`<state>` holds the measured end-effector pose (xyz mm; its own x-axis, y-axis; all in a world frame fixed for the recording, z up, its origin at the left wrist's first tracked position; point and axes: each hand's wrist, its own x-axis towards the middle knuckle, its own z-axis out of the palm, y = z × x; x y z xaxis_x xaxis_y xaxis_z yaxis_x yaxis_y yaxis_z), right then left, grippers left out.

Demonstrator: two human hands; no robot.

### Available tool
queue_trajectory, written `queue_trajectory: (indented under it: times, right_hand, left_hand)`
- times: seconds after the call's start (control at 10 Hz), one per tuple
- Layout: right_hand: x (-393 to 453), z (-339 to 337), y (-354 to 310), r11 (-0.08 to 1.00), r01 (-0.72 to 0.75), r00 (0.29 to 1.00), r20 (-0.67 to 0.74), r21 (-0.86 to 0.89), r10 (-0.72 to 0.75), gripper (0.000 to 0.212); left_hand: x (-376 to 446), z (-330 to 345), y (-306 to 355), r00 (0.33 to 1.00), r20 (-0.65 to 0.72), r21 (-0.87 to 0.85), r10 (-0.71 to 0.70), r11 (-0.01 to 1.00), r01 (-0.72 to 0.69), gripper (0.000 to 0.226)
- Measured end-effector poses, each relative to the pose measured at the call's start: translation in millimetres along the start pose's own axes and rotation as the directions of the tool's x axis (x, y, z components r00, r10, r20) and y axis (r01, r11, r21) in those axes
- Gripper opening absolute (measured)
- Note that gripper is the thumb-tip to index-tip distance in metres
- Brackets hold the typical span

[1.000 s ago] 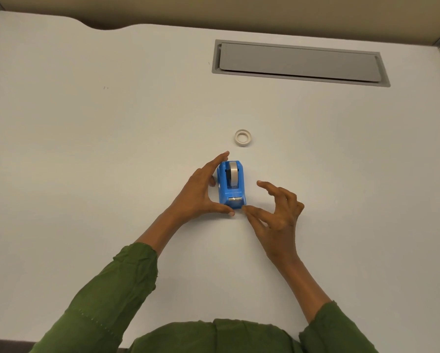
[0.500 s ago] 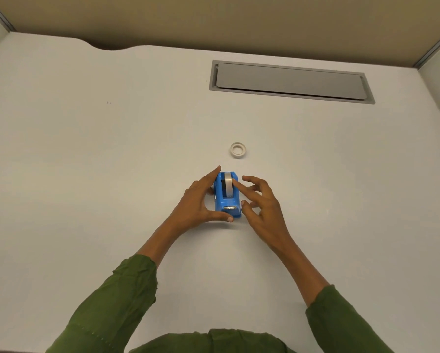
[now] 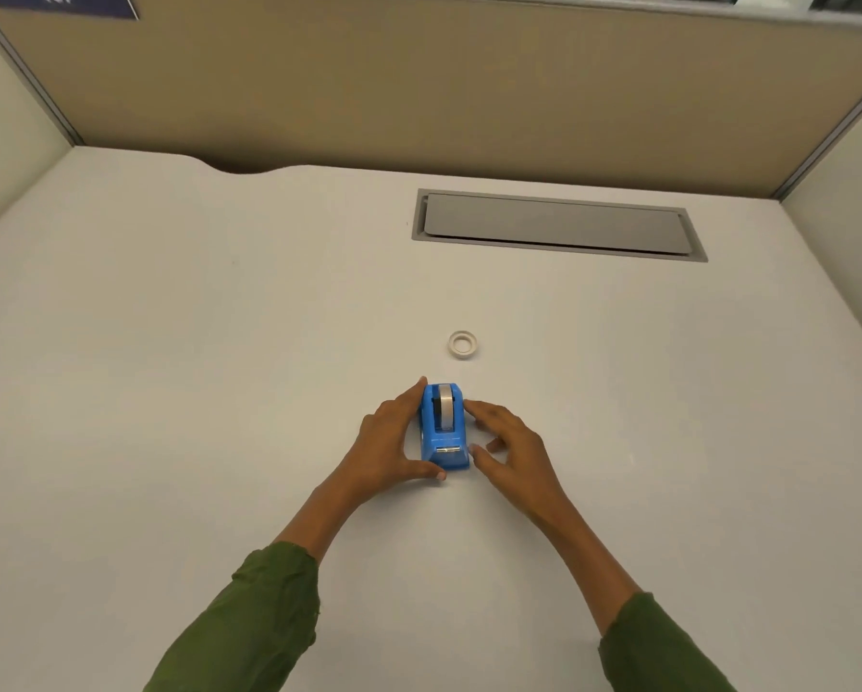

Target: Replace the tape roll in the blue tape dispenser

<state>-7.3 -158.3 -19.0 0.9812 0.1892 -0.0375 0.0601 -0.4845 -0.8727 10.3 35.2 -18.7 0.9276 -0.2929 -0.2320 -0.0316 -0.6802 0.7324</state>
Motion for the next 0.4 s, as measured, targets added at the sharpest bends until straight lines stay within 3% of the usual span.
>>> queue_trajectory:
  times: [0.2, 0.4]
  right_hand:
    - [1.9, -4.4, 1.0, 1.000, -0.019, 0.998, 0.056, -0.014, 0.020, 0.060]
    - [-3.7, -5.6, -6.0, 0.992, -0.107, 0.994, 0.024, 0.074, 0.105, 0.059]
  left_hand:
    - [-8.1, -8.2, 7.8, 1.000, 0.024, 0.035, -0.018, 0.999, 0.018, 0.105]
    - [-7.6, -30.4, 23.9, 0.991, 0.133, 0.323, -0.016, 0.946, -0.028, 0.100]
